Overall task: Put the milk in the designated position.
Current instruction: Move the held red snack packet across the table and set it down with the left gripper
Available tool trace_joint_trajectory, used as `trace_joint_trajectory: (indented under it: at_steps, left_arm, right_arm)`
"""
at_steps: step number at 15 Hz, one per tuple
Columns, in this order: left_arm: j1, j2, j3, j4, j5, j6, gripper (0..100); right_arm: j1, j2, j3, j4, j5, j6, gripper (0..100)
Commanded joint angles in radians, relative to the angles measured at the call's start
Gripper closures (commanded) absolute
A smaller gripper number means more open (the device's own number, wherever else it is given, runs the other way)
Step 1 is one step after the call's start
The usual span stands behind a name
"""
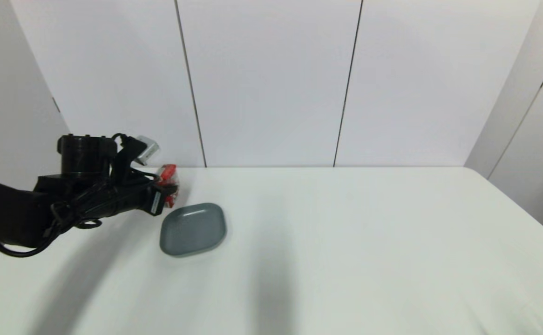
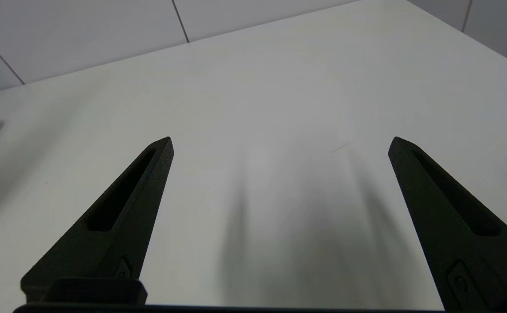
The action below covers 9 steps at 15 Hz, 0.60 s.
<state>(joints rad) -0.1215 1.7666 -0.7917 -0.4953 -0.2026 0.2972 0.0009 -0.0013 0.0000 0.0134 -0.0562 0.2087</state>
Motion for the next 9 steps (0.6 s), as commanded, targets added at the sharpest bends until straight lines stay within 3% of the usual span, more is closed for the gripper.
trace_joint_trajectory:
  at_steps: [1, 4, 9]
  left_arm:
    - [0.091, -0.194, 0.181, -0.034, 0.003, -0.006, 100]
    - [0.117, -0.291, 0.272, -0.045, -0.001, -0.013, 100]
    - [0.034, -0.418, 0.434, -0.051, -0.103, 0.005, 100]
  right_arm:
    - [0.001, 0.001, 0.0, 0.0, -0.001, 0.001, 0]
    - [0.001, 0.001, 0.0, 0.0, -0.001, 0.001, 0]
    - [0.001, 0.001, 0.002, 0.0, -0.001, 0.001, 0]
